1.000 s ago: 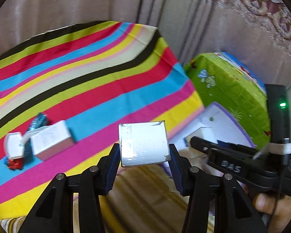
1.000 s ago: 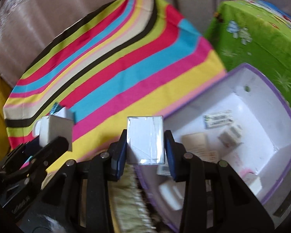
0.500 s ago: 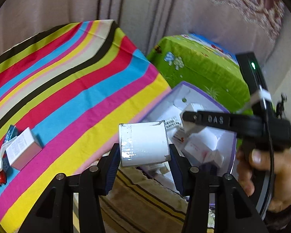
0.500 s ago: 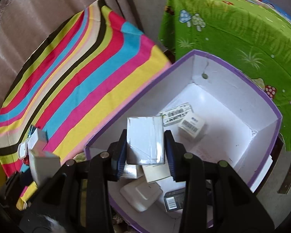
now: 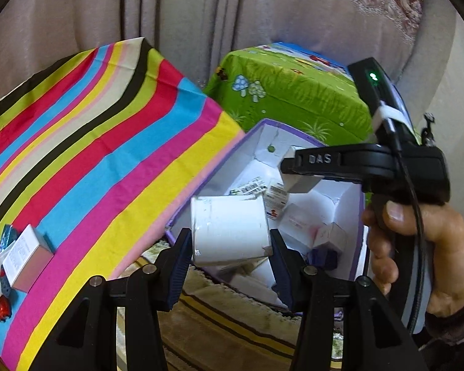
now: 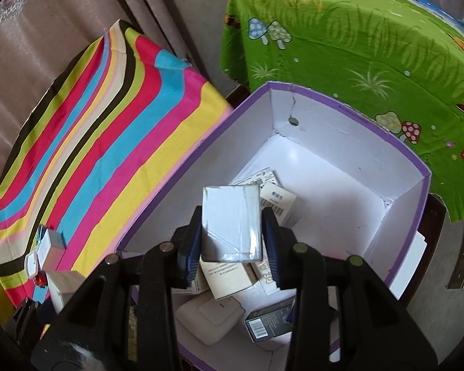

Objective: Organize rigid objects
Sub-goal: 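Open both tools to drop the white items into the storage box, then move both open tools back over the striped table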

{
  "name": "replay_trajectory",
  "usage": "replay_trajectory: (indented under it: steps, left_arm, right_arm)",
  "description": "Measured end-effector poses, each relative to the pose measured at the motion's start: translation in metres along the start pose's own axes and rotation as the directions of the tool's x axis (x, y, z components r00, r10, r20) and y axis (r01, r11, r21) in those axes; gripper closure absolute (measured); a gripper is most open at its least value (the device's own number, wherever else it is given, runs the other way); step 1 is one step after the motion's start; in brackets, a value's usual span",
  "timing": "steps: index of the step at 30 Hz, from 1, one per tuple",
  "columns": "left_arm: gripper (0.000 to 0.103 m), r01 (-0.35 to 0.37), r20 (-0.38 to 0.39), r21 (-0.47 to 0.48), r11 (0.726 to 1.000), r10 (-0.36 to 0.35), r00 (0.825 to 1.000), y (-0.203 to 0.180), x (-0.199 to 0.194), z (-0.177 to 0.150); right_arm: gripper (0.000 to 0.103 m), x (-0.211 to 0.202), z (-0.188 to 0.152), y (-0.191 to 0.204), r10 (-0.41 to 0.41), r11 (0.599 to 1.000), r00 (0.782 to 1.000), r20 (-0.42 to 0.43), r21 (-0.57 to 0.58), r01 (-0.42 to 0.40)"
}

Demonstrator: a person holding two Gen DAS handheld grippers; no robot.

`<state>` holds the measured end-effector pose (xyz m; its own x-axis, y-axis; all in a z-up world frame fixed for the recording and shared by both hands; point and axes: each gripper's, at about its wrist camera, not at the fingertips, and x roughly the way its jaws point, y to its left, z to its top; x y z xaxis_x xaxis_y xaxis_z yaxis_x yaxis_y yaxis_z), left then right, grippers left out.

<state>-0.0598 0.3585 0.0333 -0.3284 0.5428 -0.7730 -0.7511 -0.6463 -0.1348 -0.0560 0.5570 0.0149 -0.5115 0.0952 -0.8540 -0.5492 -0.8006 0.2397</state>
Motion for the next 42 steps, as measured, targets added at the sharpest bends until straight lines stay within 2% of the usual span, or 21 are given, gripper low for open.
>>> replay_trajectory:
  steps: [1,3,5,8,10,14,18,22,25,30,32,34,37,42]
  left_arm:
    - [0.043,0.003,-0.003,0.009,1.000,-0.003,1.000,-0.002,0.001,0.000]
    - [0.035,0.005,-0.003,0.020,1.000,-0.005,1.000,-0.005,0.001,0.000]
    - [0.033,0.009,0.004,0.015,1.000,-0.009,1.000,-0.004,-0.001,0.000]
    - [0.030,0.014,0.004,0.007,1.000,-0.014,1.000,-0.002,0.000,0.000]
    - [0.030,0.007,0.010,0.005,1.000,-0.007,1.000,-0.002,-0.001,0.001]
    - [0.030,-0.015,0.027,0.000,1.000,0.015,1.000,0.000,-0.004,0.001]
    - [0.029,-0.108,0.046,-0.003,0.994,0.108,0.993,0.000,-0.010,0.003]
    - [0.029,-0.190,0.080,-0.007,0.982,0.190,0.978,0.002,-0.017,0.005]
    - [0.029,-0.242,0.114,0.001,0.970,0.241,0.964,0.005,-0.022,0.007]
    - [0.029,-0.258,0.162,-0.002,0.966,0.255,0.953,0.016,-0.030,0.008]
    - [0.029,-0.283,0.178,-0.002,0.959,0.279,0.944,0.019,-0.032,0.008]
    - [0.029,-0.312,0.195,-0.001,0.950,0.306,0.932,0.023,-0.035,0.008]
    - [0.029,-0.365,0.194,-0.022,0.931,0.362,0.912,0.034,-0.037,0.008]
    - [0.029,-0.377,0.204,-0.085,0.922,0.386,0.900,0.059,-0.045,0.005]
  right_arm:
    - [0.062,0.000,0.000,-0.001,-0.006,1.000,1.000,0.002,0.006,0.006]
    - [0.057,-0.002,0.000,-0.003,-0.023,1.000,1.000,0.010,0.019,0.023]
    - [0.036,-0.004,0.001,-0.004,-0.045,0.999,0.999,0.024,0.023,0.044]
    - [0.023,-0.009,0.002,-0.002,-0.060,0.998,0.996,0.059,0.024,0.059]
    - [0.017,-0.011,0.003,0.000,-0.063,0.998,0.996,0.070,0.018,0.062]
    - [0.017,-0.014,0.004,0.001,-0.063,0.998,0.994,0.087,0.021,0.061]
    - [0.017,-0.016,0.004,0.004,-0.060,0.998,0.993,0.105,0.002,0.061]
    - [0.017,-0.022,0.004,0.016,-0.074,0.995,0.986,0.148,-0.055,0.083]
    - [0.012,-0.032,0.003,0.028,-0.112,0.987,0.970,0.214,-0.088,0.134]
    - [0.006,-0.047,0.002,0.042,-0.136,0.973,0.932,0.336,-0.133,0.190]
    - [0.004,-0.048,0.001,0.049,-0.159,0.961,0.920,0.357,-0.159,0.228]
    - [0.004,-0.047,0.003,0.053,-0.166,0.955,0.919,0.359,-0.174,0.240]
    - [0.004,-0.046,0.002,0.056,-0.122,0.959,0.926,0.356,-0.199,0.203]
    - [0.004,-0.047,-0.001,0.062,-0.012,0.969,0.943,0.331,-0.228,0.093]
